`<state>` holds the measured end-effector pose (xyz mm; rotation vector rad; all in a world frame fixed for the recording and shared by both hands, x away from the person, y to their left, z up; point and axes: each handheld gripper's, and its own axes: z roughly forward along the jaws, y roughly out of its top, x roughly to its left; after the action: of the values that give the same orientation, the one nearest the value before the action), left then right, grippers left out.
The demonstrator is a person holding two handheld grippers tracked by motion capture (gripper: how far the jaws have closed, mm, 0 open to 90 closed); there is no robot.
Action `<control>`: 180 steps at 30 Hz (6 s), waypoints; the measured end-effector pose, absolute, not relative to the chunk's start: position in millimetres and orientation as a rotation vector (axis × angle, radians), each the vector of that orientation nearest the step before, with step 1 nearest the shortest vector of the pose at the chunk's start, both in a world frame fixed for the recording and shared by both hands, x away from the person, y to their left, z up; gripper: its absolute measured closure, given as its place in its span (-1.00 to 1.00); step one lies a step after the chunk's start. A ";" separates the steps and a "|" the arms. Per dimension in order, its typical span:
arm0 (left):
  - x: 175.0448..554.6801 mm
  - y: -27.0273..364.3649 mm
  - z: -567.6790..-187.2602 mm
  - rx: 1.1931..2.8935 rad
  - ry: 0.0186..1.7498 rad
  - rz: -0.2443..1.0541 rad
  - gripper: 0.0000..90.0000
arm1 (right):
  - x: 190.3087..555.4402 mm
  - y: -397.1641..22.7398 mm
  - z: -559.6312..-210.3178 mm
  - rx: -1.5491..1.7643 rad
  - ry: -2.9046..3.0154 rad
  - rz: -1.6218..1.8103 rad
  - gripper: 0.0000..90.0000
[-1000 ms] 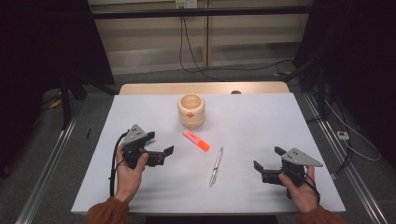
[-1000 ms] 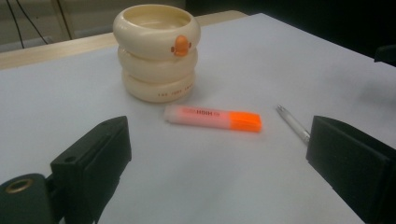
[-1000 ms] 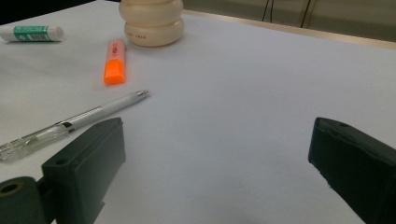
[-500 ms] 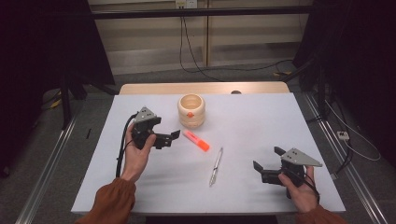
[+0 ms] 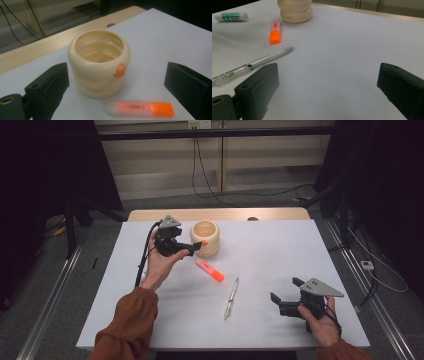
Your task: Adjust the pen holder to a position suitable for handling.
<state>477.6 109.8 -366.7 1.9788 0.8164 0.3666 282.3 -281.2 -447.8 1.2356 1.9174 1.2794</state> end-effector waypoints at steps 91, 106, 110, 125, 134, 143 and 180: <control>517.8 85.1 -330.7 1.977 0.904 0.295 0.63 | 281.7 -279.3 -449.1 1.211 1.958 1.231 -0.92; 474.7 103.0 -327.8 2.002 0.915 0.230 0.63 | 282.0 -279.8 -449.2 1.219 1.954 1.226 -0.92; 458.6 112.0 -332.3 1.999 0.928 0.187 0.62 | 282.1 -279.8 -449.3 1.220 1.954 1.224 -0.92; 417.6 116.7 -348.7 2.028 0.925 0.114 0.62 | 282.2 -279.8 -449.1 1.220 1.953 1.218 -0.92; 403.2 115.5 -363.8 2.057 0.952 0.074 0.61 | 282.3 -279.4 -449.4 1.220 1.958 1.216 -0.92; 396.6 110.9 -374.8 2.087 0.968 0.035 0.61 | 282.3 -279.5 -449.4 1.220 1.961 1.216 -0.92; 396.4 103.3 -394.4 2.113 0.958 -0.002 0.10 | 282.8 -277.3 -450.2 1.202 1.986 1.211 -0.92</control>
<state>396.4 103.3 -394.4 2.1126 0.9580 -0.0018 282.8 -277.3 -450.2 1.2024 1.9861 1.2115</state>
